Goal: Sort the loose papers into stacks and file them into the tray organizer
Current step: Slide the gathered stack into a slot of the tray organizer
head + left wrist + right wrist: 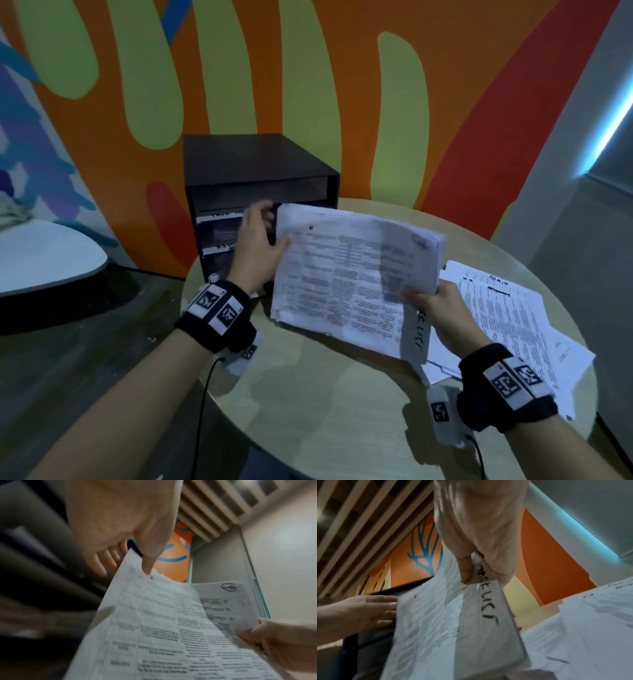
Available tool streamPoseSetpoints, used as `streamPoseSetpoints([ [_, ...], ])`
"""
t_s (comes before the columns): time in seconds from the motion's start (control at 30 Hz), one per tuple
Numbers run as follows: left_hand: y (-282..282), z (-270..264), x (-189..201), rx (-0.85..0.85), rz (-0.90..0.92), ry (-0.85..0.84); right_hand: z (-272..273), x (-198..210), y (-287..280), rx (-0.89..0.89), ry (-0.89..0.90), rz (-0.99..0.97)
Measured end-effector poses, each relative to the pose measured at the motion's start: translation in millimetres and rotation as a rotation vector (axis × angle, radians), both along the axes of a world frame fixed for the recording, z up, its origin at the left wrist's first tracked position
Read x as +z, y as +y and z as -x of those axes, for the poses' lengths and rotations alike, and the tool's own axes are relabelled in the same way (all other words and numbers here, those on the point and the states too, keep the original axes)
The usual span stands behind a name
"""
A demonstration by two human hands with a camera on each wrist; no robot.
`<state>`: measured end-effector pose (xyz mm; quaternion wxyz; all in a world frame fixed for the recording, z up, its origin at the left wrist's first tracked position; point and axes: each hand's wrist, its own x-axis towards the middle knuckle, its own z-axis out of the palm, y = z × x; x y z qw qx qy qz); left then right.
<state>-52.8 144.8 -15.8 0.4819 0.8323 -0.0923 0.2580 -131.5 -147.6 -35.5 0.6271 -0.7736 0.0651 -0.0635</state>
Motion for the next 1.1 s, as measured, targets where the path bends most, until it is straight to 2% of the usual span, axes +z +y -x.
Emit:
streamPoseSetpoints([
  [0.07, 11.6, 3.2, 29.2, 0.155, -0.132, -0.31, -1.5, 9.1, 0.9, 0.044, 0.051, -0.048],
  [0.13, 26.3, 5.0, 56.8, 0.305, -0.265, -0.435, -3.2, 15.2, 4.2, 0.088, 0.117, -0.132],
  [0.17, 34.3, 4.3, 67.4, 0.372, -0.328, -0.41, -2.5, 18.8, 6.6, 0.114, 0.148, -0.195],
  [0.23, 51.2, 0.7, 82.9, 0.448, -0.485, -0.25, -4.3, 23.7, 10.7, 0.156, 0.226, -0.31],
  [0.3, 65.3, -0.9, 91.5, 0.435, -0.585, -0.057, -6.6, 31.1, 18.6, 0.144, 0.317, -0.377],
  [0.37, 74.7, -0.4, 91.0, 0.314, -0.533, 0.051, -13.9, 33.6, 24.2, 0.059, 0.39, -0.397],
  [0.43, 78.7, 0.6, 88.3, 0.234, -0.443, 0.061, -17.9, 37.4, 32.4, 0.016, 0.428, -0.415],
  [0.63, 86.3, -2.6, 85.1, 0.204, -0.37, 0.029, -18.4, 51.1, 87.1, -0.001, 0.381, -0.755],
  [0.8, 81.5, 6.7, 83.2, 0.166, -0.31, 0.011, -52.6, 36.6, 138.8, -0.086, 0.296, -0.744],
  [0.9, 81.2, 5.5, 80.8, 0.185, -0.353, 0.002, -69.0, 42.2, 167.8, -0.067, 0.255, -0.778],
  [1.1, 82.7, 3.2, 79.1, 0.194, -0.359, -0.016, -106.4, 72.8, 210.6, -0.029, 0.26, -0.541],
])
